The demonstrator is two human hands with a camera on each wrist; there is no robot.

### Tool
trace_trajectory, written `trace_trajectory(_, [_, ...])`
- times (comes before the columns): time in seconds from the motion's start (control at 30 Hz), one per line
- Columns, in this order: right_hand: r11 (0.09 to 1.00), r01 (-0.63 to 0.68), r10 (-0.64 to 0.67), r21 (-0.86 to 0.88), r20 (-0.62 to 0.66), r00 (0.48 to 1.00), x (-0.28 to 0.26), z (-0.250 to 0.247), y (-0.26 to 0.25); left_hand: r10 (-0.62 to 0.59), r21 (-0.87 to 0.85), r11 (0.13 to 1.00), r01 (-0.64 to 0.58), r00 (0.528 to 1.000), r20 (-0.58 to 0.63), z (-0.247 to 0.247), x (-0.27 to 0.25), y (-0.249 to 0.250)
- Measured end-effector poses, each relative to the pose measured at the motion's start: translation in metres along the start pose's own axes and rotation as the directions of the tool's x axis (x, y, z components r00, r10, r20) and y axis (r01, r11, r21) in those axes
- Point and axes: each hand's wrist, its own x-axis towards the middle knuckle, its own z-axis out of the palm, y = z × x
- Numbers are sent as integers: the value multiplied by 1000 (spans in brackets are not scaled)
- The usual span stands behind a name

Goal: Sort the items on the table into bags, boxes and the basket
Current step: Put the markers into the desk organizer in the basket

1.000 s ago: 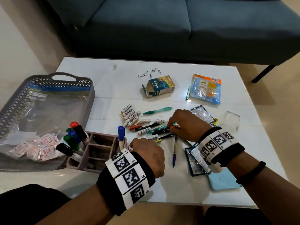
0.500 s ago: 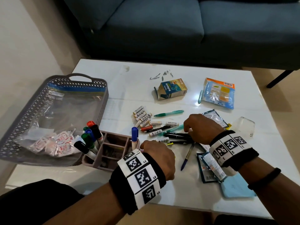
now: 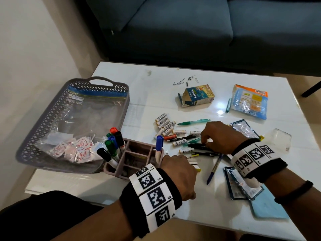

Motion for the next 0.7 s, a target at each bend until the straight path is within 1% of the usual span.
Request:
trace_trajectory(0.1, [991, -104, 103, -81, -21, 994, 5, -1, -2, 7, -1, 1000, -7, 1000, 1, 1, -2, -1])
trace_trajectory(0.2, [976, -190, 188, -104, -29, 982, 9, -4, 1, 16, -8, 1000, -16, 1000, 1, 1, -4, -4])
trace_trajectory(0.27, [970, -236, 234, -60, -37, 971, 10, -9, 8, 27, -27, 999, -27, 1000, -8, 0, -3, -5])
trace_trajectory(0.4, [945, -309, 320, 103, -115, 940, 6, -18, 32, 39, -58, 997, -41, 999, -32, -10, -1, 2])
trace_trajectory(0.47, [932, -331, 351, 146, -148, 924, 1, -22, 42, 46, -82, 995, -51, 997, -56, -16, -1, 7])
trace_trajectory(0.53, [924, -351, 374, 149, -174, 911, -3, -23, 52, 55, -95, 994, -61, 996, -68, -20, 1, 12])
trace_trajectory(0.63, [914, -383, 403, 132, -201, 893, -10, -18, 63, 41, -85, 995, -45, 998, -52, -19, 4, 15])
trace_trajectory(0.7, [918, -367, 392, 153, -194, 899, -12, -14, 69, 26, -78, 997, -29, 999, -40, -17, 7, 16])
